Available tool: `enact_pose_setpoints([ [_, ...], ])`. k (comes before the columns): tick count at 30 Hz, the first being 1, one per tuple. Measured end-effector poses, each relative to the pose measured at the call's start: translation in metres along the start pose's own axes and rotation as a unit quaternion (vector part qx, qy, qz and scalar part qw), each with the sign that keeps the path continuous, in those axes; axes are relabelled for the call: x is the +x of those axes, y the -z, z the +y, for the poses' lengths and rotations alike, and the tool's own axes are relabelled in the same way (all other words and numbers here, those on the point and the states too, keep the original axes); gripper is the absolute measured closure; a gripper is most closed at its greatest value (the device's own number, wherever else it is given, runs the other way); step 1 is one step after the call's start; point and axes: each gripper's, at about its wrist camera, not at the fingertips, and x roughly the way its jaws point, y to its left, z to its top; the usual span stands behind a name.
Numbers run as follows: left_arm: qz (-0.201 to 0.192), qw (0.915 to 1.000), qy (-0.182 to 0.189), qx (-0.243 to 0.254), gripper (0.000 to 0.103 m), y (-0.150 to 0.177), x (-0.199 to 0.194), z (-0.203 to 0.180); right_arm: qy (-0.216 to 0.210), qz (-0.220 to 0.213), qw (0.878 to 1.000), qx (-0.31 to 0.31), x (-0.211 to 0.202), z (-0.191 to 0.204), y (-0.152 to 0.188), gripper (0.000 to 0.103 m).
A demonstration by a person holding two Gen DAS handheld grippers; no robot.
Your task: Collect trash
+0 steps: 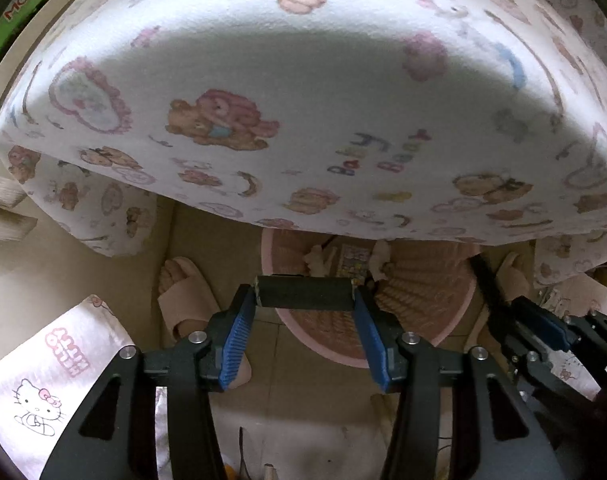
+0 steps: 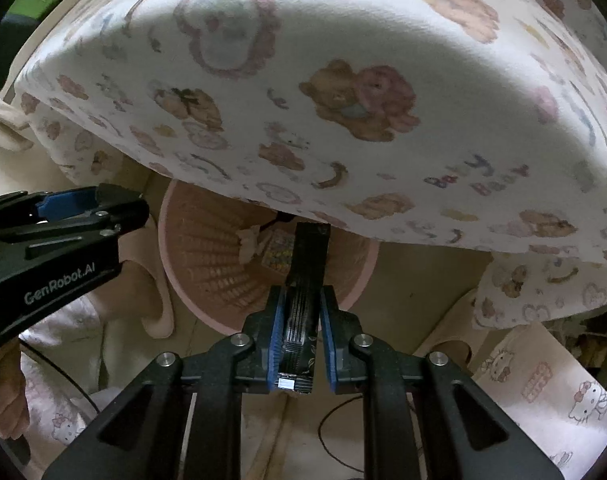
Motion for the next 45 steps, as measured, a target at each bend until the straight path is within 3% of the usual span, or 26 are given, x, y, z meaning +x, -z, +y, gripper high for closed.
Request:
enact_pose_setpoints([
  [3,-0.003,1.0,-0.007,0.001,0.05,0.0,-0.002,-0.002,0.009,0.0,1.0,0.001,0.001,0.001,-0.001,0.064],
  [4,-0.005,1.0,-0.008,0.001,0.05,0.0,-0.004,-0.001,0.012,-0.003,1.0,0.003,0.002,0.001,-0.002,0.05],
  [5,-0.007,1.0,-0.006,0.0,0.05,0.0,-0.005,-0.001,0.013,-0.009,1.0,0.005,0.0,0.0,-0.001,0.047],
  [16,-0.048,0.9988,0.001,0.009,0.038,0.004,-0.034,0.003,-0.003,-0.028,0.999,0.019,-0.016,-0.005,0.001,0.048],
  [20,-0.07,0.9974,0.015,0.01,0.034,0.009,-0.05,0.004,-0.005,-0.056,0.998,0.021,-0.035,-0.005,0.003,0.048],
  [26,-0.126,0.9918,0.005,0.021,0.024,0.015,-0.079,0.002,0.003,-0.103,0.995,0.014,-0.064,-0.002,0.012,0.048],
  [28,-0.137,0.9903,0.022,0.01,0.024,0.015,-0.089,0.006,0.008,-0.121,0.993,0.009,-0.075,-0.002,0.014,0.048],
  [33,-0.193,0.981,0.018,-0.004,0.024,0.02,-0.121,0.017,0.014,-0.172,0.985,0.001,-0.105,-0.005,0.016,0.048],
  [36,-0.228,0.9736,0.012,-0.006,0.016,0.025,-0.136,0.021,0.0,-0.202,0.979,0.004,-0.121,-0.006,0.018,0.047],
  [40,-0.275,0.9615,-0.005,0.004,0.001,0.032,-0.156,0.016,-0.005,-0.241,0.97,0.008,-0.137,-0.007,0.023,0.034],
  [43,-0.3,0.954,0.002,0.009,0.001,0.037,-0.166,0.014,-0.002,-0.259,0.966,0.018,-0.147,-0.013,0.025,0.026],
  [45,-0.302,0.9532,0.003,0.009,0.001,0.037,-0.166,0.013,0.0,-0.274,0.961,0.025,-0.152,-0.016,0.026,0.024],
])
